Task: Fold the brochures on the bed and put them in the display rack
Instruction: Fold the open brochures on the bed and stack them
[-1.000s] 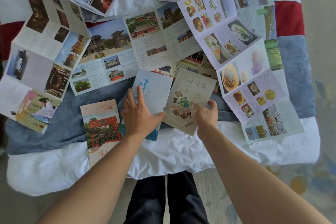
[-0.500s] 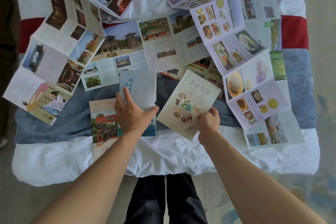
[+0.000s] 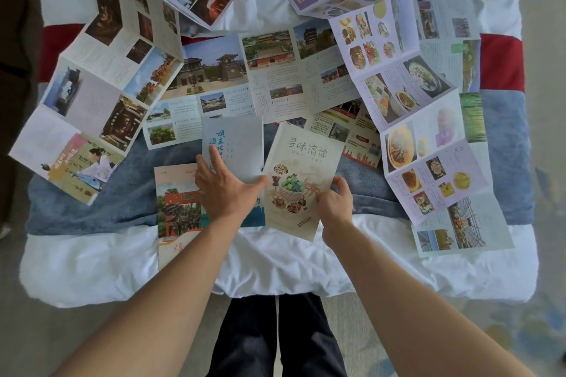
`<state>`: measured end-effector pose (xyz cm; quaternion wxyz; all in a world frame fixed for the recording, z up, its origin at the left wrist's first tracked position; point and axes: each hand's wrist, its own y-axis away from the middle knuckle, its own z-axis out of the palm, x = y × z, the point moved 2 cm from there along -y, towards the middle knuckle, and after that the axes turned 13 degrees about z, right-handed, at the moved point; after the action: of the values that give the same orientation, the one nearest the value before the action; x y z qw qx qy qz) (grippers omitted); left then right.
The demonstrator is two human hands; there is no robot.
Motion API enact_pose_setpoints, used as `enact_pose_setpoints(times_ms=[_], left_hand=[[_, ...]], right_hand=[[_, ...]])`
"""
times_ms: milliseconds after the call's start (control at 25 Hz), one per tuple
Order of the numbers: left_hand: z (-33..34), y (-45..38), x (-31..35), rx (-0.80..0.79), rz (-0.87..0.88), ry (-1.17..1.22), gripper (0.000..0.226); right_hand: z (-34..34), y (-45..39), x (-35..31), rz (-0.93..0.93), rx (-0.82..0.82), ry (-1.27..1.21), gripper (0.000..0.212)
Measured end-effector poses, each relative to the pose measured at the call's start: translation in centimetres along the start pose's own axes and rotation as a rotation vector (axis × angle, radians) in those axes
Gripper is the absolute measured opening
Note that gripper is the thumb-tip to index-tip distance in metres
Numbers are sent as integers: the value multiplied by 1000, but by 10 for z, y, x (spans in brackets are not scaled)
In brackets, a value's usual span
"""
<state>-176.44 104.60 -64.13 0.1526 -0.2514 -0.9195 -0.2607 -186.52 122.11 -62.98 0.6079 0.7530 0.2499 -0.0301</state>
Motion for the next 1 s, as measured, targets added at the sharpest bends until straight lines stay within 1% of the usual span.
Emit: enact_pose_setpoints(times_ms=[160, 280, 480, 560, 720, 840, 920, 1000], left_hand=[[-1, 2, -2, -28, 34, -53, 130], [-1, 1, -1, -29, 26, -59, 131], [3, 7, 6, -65, 208, -97, 130], [6, 11, 8, -79, 233, -112, 130], [10, 16, 12, -105, 224, -101, 132], [11, 17, 16, -96, 181, -75, 130], [13, 17, 23, -92, 176, -77, 128], [15, 18, 29, -87, 180, -107, 123]], right_hand=[[-1, 2, -1, -16, 1, -13, 44], [-3, 3, 0, -18, 19, -45, 43], [0, 5, 2, -24, -27, 50, 41], [7, 8, 3, -17, -48, 74, 38], [23, 15, 1, -30, -62, 84, 32], [35, 19, -2, -42, -20, 109, 35], [43, 20, 0, -31, -46, 109, 38], [48, 22, 2, -34, -92, 106, 32]])
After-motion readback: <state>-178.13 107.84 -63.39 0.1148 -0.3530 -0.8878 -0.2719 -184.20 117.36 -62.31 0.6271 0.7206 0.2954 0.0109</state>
